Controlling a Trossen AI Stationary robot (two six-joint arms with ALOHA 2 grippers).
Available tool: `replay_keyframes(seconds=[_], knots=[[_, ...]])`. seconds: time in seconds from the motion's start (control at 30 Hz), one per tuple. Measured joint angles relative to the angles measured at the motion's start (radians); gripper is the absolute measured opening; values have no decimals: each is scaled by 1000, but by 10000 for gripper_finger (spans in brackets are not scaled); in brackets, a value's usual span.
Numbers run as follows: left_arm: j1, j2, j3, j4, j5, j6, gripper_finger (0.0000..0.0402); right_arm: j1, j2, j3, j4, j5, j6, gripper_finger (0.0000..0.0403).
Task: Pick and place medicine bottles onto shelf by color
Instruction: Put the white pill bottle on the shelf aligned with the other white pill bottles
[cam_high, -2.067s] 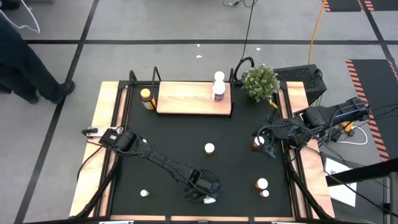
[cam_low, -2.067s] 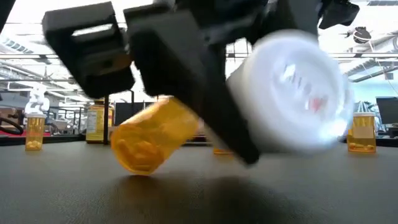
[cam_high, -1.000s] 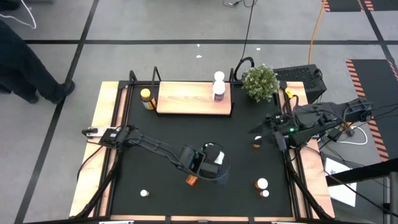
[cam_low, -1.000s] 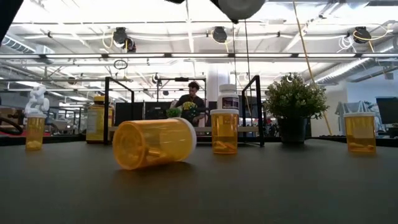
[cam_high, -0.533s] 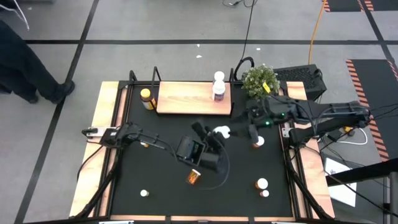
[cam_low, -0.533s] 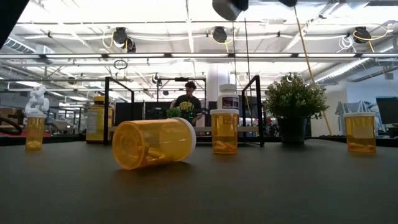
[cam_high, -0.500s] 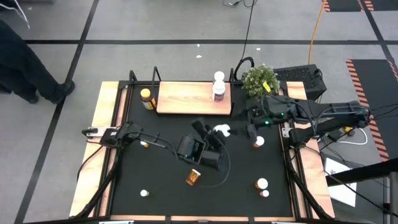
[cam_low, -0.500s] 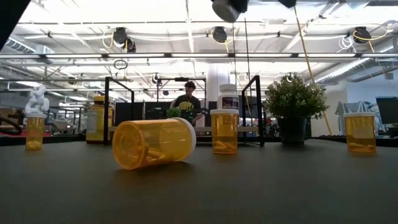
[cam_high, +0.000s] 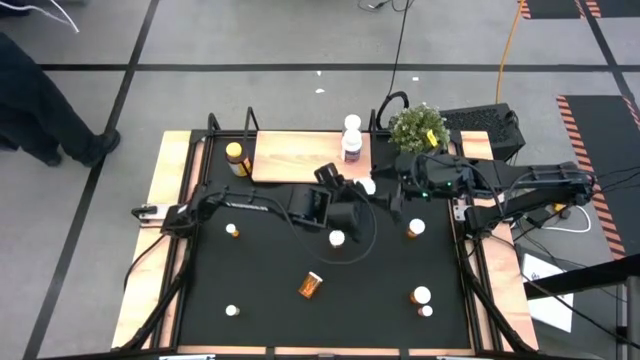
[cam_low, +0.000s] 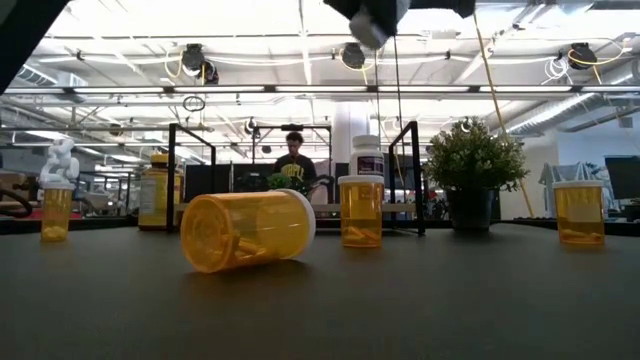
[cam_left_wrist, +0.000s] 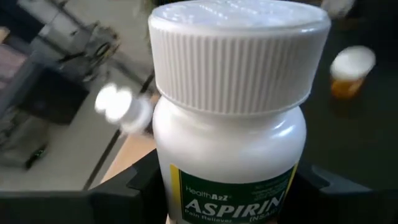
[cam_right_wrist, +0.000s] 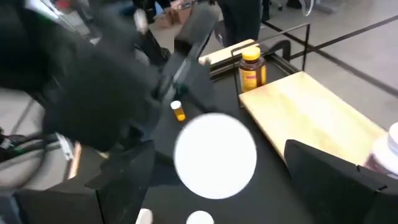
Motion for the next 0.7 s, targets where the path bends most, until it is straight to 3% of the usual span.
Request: replay_keyframes(seconds=[0.2, 0.33, 0.7], knots=[[10, -13, 0, 99, 106, 58, 211, 2, -12, 0, -5, 2, -1, 352], [8, -15, 0, 126, 118, 44, 211, 2, -13, 0, 5, 13, 20, 347], [10, -15, -1, 127, 111, -73, 211, 3, -13, 0, -14, 20, 80, 248]])
